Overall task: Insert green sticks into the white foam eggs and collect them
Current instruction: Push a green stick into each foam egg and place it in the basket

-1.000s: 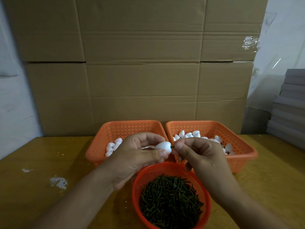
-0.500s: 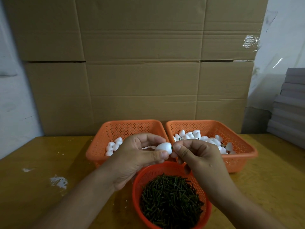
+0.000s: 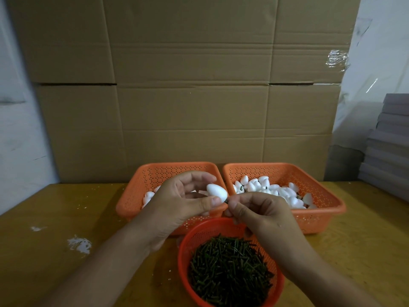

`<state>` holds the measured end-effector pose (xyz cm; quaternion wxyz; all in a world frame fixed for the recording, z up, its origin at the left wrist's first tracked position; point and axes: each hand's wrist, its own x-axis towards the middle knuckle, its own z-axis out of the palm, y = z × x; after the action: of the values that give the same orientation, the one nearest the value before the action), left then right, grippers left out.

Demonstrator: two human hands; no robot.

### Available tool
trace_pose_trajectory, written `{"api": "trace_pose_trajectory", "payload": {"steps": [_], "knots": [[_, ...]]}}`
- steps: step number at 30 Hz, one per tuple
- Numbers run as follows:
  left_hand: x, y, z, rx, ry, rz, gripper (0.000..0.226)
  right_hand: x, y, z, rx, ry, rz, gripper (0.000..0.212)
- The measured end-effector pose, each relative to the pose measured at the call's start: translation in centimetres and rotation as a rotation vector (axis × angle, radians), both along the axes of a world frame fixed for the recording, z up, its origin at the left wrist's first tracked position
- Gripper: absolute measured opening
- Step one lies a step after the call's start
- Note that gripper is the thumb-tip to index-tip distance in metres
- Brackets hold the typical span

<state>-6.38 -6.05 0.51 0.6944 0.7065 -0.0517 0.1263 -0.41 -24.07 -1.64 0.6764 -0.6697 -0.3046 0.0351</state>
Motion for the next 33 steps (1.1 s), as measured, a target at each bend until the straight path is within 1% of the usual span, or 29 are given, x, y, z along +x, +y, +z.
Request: {"api": "trace_pose_trajectory", "payload": {"steps": [2,7,14,18,21,28,33], "knots": [[0.0,0.0,0.0,-0.007,-0.005,-0.001,0.043,-0.1,0.2,-0.2,-0.007,0.007,0.01,0.013],[0.0,-0.3,-0.2,0.02,-0.009,-0.027,0.031,-0.4,0.5,-0.7,-0.047,0.001,0.04,0.012],[0.0,-0.5,-0.4,0.056,-0.03,0.0,0.031,-0.2,0.7,-1.2,-0.002,0.043,0.027,0.012],[0.0,-0.9,-0.6,0.087,-0.066,-0.014,0.026,-0.3,0.8,-1.2,0.016,0.037,0.028,0.023],[0.0,-1.0,-0.6,0.095,-0.082,-0.008,0.026,-0.4,0.8,-1.1,0.009,0.033,0.016,0.018],[0.0,-0.5,-0.4,0.118,-0.022,-0.033,0.031,-0.3,0.3,-0.8,-0.016,0.032,0.093,0.016],[0.0,-0.2,-0.4,0.067,0.002,-0.102,0.031,-0.2,0.0,-0.5,-0.05,0.035,0.163,0.017]]}}
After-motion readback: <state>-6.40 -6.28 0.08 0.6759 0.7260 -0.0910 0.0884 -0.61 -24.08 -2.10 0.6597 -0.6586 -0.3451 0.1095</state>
